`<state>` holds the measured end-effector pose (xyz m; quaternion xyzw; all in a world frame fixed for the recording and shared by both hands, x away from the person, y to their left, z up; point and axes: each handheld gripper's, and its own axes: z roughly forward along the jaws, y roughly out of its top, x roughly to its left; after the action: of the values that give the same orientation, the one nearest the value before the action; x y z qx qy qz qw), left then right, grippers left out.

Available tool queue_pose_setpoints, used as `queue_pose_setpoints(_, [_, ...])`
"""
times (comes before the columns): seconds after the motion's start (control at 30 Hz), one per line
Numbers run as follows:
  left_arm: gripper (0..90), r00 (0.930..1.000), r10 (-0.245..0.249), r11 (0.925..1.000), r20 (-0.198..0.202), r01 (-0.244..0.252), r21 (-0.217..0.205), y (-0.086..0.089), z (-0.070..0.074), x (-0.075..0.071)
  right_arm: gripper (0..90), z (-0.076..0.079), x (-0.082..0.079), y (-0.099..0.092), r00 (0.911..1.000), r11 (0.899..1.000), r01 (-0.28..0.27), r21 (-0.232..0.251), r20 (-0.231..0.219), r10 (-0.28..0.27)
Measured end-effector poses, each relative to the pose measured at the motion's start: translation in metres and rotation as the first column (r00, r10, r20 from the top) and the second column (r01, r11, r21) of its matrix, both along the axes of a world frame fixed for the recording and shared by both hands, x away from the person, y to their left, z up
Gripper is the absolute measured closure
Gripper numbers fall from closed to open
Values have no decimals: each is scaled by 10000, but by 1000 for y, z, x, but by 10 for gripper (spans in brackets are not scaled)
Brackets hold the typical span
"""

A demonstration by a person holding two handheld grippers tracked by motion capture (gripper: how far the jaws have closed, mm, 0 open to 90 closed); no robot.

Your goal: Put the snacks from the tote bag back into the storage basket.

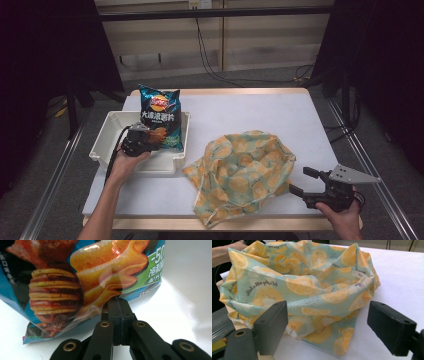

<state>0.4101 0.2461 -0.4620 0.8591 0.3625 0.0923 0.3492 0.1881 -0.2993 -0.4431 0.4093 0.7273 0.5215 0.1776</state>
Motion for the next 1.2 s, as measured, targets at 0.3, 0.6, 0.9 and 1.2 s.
queue_pose_setpoints(0.3, [900,9999,-33,9985,-139,40,540,-10,3,12,166,-1,2,2,10000,10000,-23,-25,-58,23])
queue_pose_setpoints(0.6, [900,9997,167,9987,-187,-158,475,-15,1,21,166,-2,2,1,9999,10000,-66,-17,-95,66])
queue_pose_setpoints(0.9, [900,9985,-477,9979,-280,489,432,-28,-3,20,166,-3,3,2,9999,10000,-36,-42,-125,36])
queue_pose_setpoints(1.2, [900,9989,-406,9990,-226,410,174,-28,-3,21,166,-3,2,1,9999,10000,-61,-65,-126,60])
